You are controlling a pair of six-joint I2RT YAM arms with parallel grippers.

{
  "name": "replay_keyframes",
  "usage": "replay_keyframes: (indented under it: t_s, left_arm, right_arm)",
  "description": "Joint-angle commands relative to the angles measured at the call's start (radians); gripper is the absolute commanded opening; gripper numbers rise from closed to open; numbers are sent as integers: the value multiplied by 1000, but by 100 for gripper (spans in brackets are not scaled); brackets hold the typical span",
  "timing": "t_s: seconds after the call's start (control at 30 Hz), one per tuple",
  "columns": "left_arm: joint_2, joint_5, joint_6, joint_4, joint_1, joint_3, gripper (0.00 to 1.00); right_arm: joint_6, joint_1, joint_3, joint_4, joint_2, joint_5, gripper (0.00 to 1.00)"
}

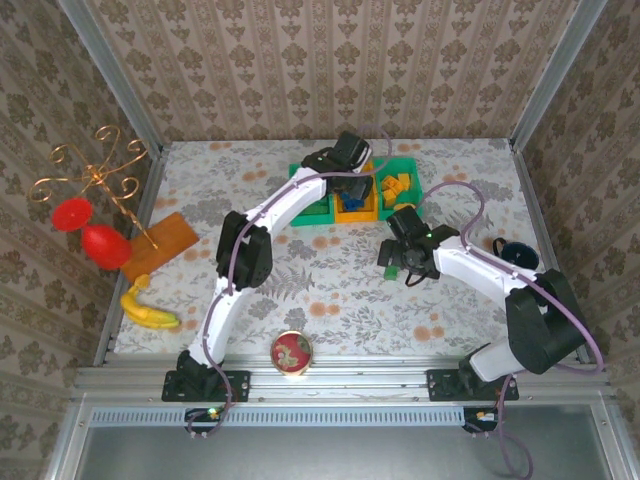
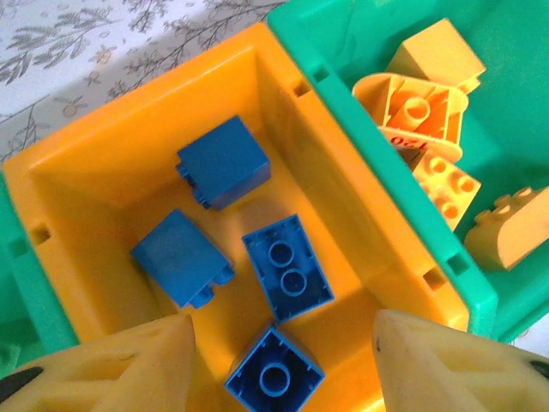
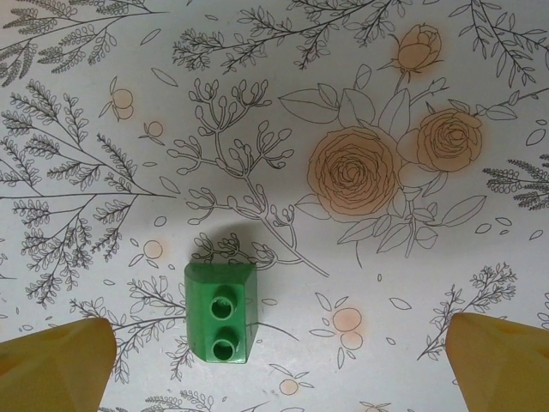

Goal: Sort the legos into containers by color
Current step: Place the lego in the container, then pick up the lego from the center of the table.

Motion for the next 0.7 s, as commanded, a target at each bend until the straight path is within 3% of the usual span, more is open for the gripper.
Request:
replay_keyframes:
  t_s: [0.0,0.23,0.4,0.67]
  left_arm:
    - [-128,-30,-2,11,7,-57,61]
    - [-313,-84,-25,140,5,-296,78]
    - [-441,-144,-43,222,7,-477,100]
    - [-624,-237,-95,344,7,-762,100]
  right_arm:
    - [32,14,22,-18,18,9,98]
    - [43,29,13,5,47,-22,90]
    - [44,36,19,23,82,-48,82]
    - [38,51,50,28,153,-73,75]
